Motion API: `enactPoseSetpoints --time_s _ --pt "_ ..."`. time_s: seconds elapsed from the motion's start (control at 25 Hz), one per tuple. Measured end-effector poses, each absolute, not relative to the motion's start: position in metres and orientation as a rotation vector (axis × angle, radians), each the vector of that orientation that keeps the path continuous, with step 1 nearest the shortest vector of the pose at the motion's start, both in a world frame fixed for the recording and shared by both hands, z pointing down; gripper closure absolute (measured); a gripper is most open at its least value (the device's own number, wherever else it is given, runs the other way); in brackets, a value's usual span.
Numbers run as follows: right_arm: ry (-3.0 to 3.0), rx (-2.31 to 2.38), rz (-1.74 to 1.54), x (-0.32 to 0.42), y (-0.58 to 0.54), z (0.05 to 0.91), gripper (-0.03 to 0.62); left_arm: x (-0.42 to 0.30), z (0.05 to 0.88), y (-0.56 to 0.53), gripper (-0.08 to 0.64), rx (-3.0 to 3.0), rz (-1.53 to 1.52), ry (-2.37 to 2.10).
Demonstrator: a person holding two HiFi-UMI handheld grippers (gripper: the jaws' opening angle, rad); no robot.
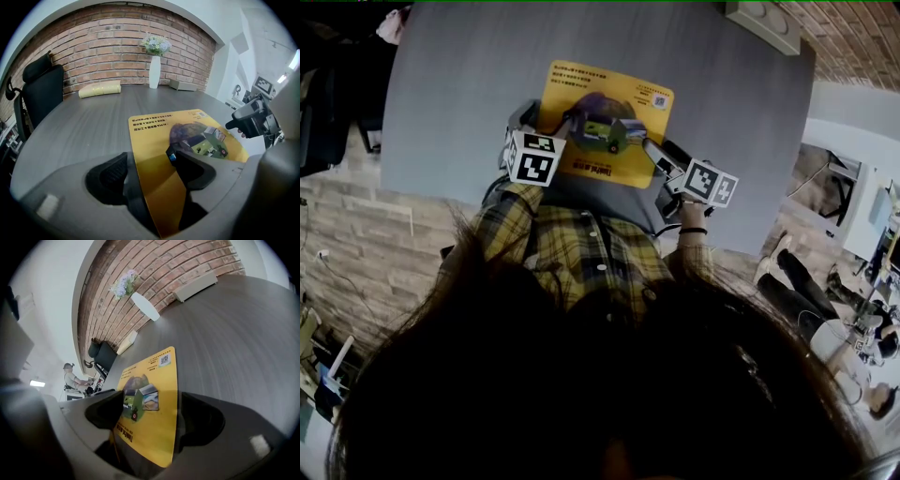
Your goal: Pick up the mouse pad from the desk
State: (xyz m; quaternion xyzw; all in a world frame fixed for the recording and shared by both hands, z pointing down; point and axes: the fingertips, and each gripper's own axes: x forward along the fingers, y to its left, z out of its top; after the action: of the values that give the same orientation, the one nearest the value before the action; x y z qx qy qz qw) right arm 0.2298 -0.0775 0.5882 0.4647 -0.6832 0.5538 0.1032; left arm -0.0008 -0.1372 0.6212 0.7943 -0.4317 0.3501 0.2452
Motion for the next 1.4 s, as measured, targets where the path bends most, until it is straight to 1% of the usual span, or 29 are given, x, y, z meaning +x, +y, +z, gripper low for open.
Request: enactPoseSetpoints --time_s 0.48,0.96,1.4 --pt "-1.787 1.197 1.691 0.223 -0.072 0.601 0.219 0.0 0.622 -0.137 0.23 2.169 0.953 -1.172" --pt "-1.675 1.047 1.857 0.219 -0.071 0.603 0.226 -0.001 0.62 -0.138 0.23 2.161 0.957 -1.172" --pt "-1.862 1.104 1.962 0.225 -0.097 0.596 0.26 -0.001 0.62 -0.137 0.23 2.162 0.958 -1.169"
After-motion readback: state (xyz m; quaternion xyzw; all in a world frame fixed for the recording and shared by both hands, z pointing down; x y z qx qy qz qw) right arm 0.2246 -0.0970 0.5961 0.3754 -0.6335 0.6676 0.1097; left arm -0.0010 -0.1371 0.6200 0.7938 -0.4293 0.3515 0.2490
